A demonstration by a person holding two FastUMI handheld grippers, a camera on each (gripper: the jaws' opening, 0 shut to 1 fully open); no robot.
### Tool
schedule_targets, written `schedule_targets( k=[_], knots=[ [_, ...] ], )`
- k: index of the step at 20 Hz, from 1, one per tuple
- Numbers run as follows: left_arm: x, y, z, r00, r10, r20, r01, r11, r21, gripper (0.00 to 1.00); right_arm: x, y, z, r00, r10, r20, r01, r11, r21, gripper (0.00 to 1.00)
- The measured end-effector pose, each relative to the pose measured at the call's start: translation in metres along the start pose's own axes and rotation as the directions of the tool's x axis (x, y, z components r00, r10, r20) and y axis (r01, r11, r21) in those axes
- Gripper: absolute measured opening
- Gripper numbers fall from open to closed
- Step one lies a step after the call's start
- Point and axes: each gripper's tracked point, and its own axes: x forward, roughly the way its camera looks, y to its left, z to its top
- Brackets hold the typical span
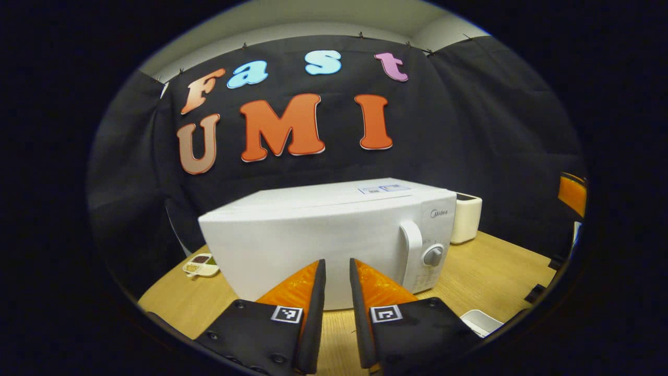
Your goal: Open the microwave oven with the left hand, put the food in, and close the microwave oven.
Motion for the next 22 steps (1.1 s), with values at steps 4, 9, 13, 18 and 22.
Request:
schedule_targets(
  k=[4, 9, 13, 18, 22],
  knots=[
    [-0.063, 0.052, 0.056, 0.995, 0.068, 0.076, -0.066, 0.998, -0.019, 0.63, -0.007, 0.017, 0.042, 0.999, 0.011, 0.033, -0.01, 0.999, -0.038, 0.93],
    [-0.128, 0.127, 0.113, 0.97, 0.198, 0.141, -0.195, 0.98, -0.033, 0.92, -0.009, 0.039, 0.108, 0.995, 0.03, 0.091, -0.024, 0.997, -0.068, 0.93],
    [-0.161, 0.18, 0.129, 0.944, 0.304, 0.129, -0.3, 0.953, -0.053, 1.0, -0.014, 0.057, 0.153, 0.988, 0.038, 0.151, -0.03, 0.998, -0.058, 0.98],
    [-0.186, 0.204, 0.141, 0.952, 0.287, 0.109, -0.278, 0.957, -0.086, 1.0, -0.013, 0.062, 0.176, 0.988, 0.021, 0.156, -0.015, 0.999, -0.044, 0.93],
    [-0.2, 0.219, 0.172, 0.939, 0.304, 0.16, -0.289, 0.951, -0.11, 0.94, -0.01, 0.059, 0.187, 0.988, 0.003, 0.152, 0.001, 1.0, -0.023, 0.97]
  ],
)
